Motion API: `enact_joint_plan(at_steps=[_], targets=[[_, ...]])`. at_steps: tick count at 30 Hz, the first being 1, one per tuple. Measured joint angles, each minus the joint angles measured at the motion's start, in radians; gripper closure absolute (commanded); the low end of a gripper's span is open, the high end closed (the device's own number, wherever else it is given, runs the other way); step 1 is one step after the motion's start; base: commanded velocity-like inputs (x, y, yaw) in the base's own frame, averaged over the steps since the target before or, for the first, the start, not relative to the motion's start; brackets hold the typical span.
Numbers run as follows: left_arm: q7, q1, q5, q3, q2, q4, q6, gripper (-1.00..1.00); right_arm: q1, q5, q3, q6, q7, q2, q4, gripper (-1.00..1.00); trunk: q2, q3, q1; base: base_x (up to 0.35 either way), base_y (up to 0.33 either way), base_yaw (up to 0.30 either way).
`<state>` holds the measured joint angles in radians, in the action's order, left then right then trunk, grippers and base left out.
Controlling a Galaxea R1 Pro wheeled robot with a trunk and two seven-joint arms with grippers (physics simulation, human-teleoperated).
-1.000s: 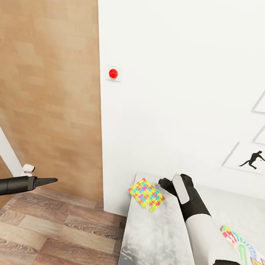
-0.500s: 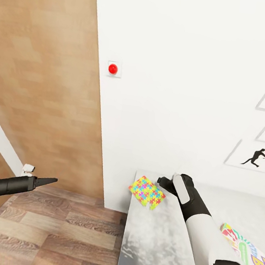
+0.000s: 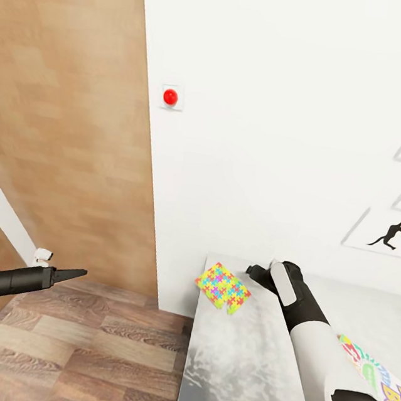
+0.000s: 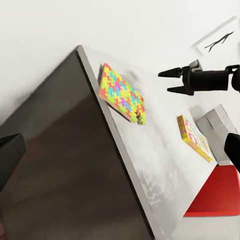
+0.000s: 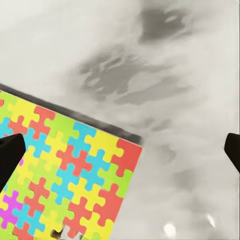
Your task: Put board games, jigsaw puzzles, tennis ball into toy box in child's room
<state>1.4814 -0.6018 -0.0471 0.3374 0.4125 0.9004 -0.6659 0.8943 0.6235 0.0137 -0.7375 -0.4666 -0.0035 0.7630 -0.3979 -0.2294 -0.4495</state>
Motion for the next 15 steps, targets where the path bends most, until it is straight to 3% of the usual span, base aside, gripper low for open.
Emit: enact_joint_plan(at_steps=[15], targets=[[0.000, 0.000, 0.000, 0.000, -0.002, 0.000, 0.000, -1.00, 0.026, 0.005, 0.002, 0.003, -0.003, -0.016, -0.001, -1.00, 0.000, -0.025, 0.000, 0.000, 0.000, 0.000]])
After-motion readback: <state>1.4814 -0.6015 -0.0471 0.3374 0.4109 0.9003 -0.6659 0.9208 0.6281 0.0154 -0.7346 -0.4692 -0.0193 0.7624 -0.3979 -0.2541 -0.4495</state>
